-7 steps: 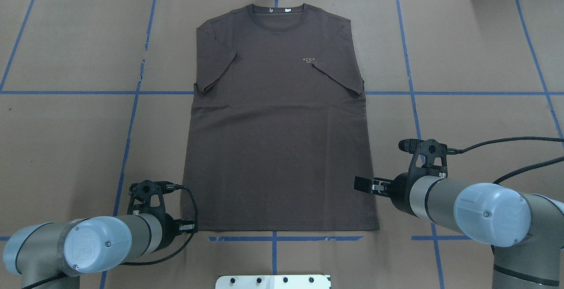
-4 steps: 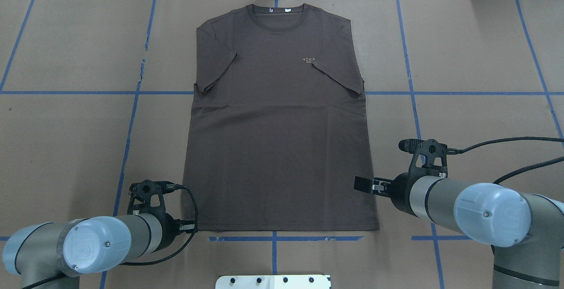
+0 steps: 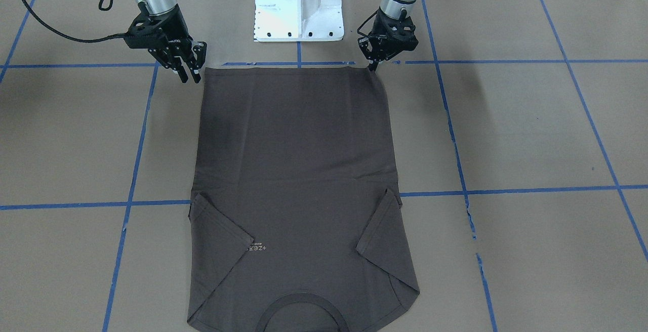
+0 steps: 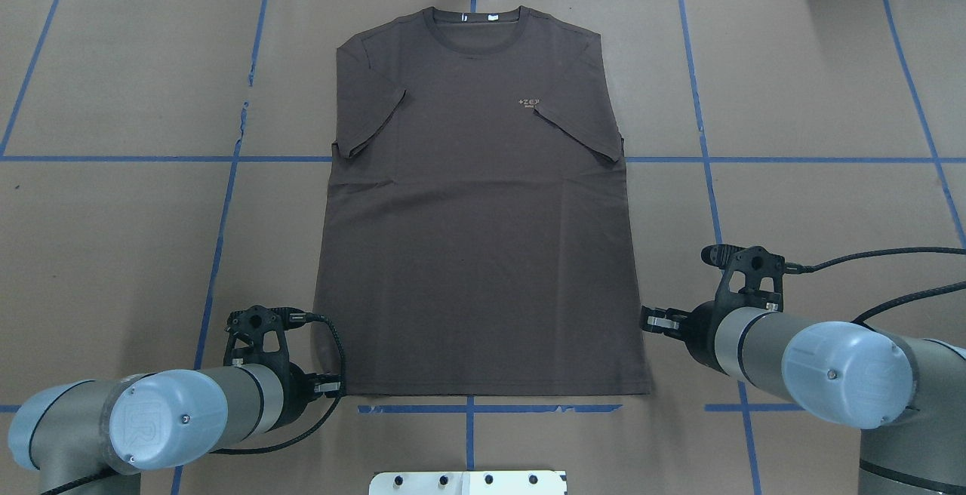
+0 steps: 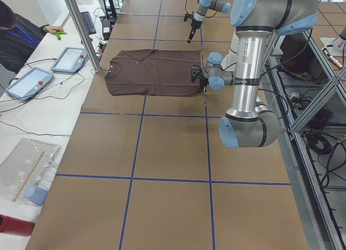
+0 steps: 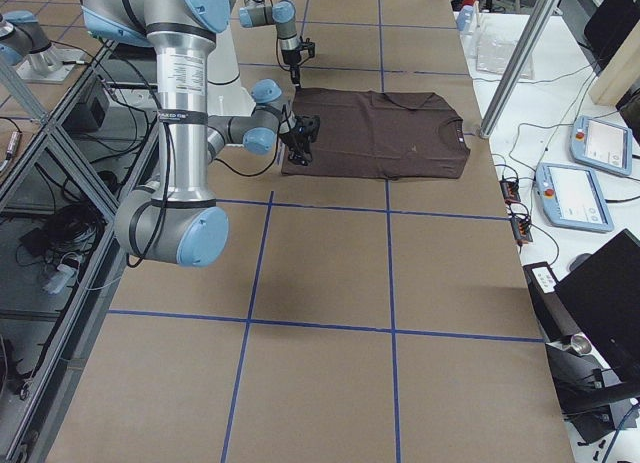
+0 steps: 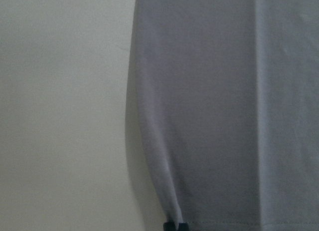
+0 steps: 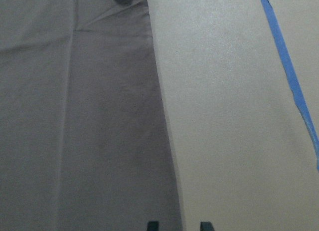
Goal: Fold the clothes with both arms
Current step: 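Grasp the hem corners with both grippers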
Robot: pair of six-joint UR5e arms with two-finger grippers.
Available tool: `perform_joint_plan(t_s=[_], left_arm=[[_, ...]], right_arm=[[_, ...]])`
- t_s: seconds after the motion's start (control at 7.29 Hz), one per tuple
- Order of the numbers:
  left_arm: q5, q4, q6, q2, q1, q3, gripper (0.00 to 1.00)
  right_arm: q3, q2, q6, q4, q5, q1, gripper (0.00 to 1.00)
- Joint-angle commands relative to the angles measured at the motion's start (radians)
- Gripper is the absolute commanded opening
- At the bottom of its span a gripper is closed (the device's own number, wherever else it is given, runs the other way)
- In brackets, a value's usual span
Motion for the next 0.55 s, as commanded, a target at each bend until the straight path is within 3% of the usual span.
perform_joint_plan(t_s=[0.0,0.41], left_arm=[[0.002,-0.002,0.001,-0.002,0.000,0.000,0.00],[0.005,-0.002,0.001,-0.003,-0.002,-0.020,0.00]], right_arm=[[-0.004,0.002,0.002,-0.011,-0.007,-0.028,0.40],[-0.030,0.005,0.011,-0.011,-0.058,-0.114,0.44]])
